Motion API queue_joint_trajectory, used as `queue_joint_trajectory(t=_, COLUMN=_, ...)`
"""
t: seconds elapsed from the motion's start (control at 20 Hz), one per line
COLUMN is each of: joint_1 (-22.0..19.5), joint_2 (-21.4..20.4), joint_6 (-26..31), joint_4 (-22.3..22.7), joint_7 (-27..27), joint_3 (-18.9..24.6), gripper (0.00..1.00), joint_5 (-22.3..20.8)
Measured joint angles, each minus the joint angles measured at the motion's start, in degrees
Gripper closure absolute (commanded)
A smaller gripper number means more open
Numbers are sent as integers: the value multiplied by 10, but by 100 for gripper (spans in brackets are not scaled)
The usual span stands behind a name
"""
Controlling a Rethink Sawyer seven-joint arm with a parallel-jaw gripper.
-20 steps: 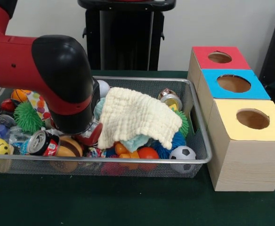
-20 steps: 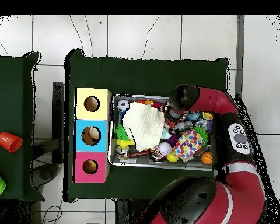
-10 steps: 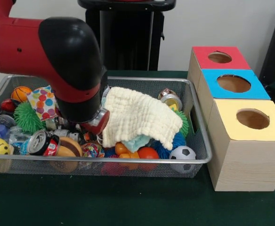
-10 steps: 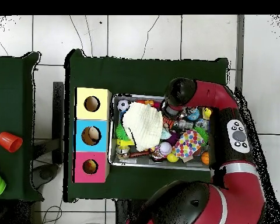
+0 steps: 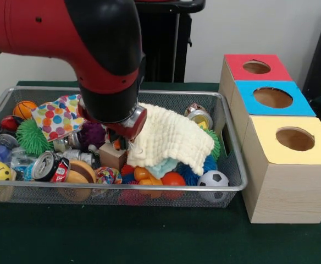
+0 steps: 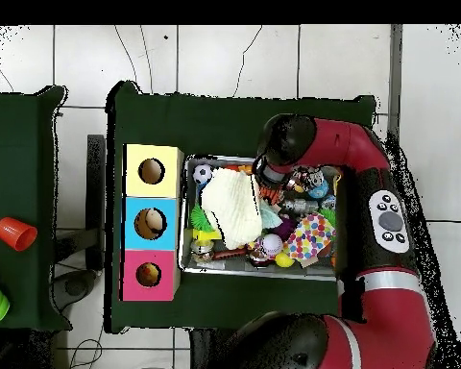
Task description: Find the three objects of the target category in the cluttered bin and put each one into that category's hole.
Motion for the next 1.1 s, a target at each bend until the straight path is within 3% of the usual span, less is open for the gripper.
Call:
queue_joint_trajectory(t=0.4, joint_1=19, joint_2=-38, joint_6=0, joint_4=16, joint_7=0, joint_3=-1, gripper=100, joint_5=37)
queue_joint_trajectory(t=1.1, joint_1=75, joint_2=-56, joint_6=0, joint_4=18, joint_7=0, joint_3=-13, gripper=100, joint_5=81)
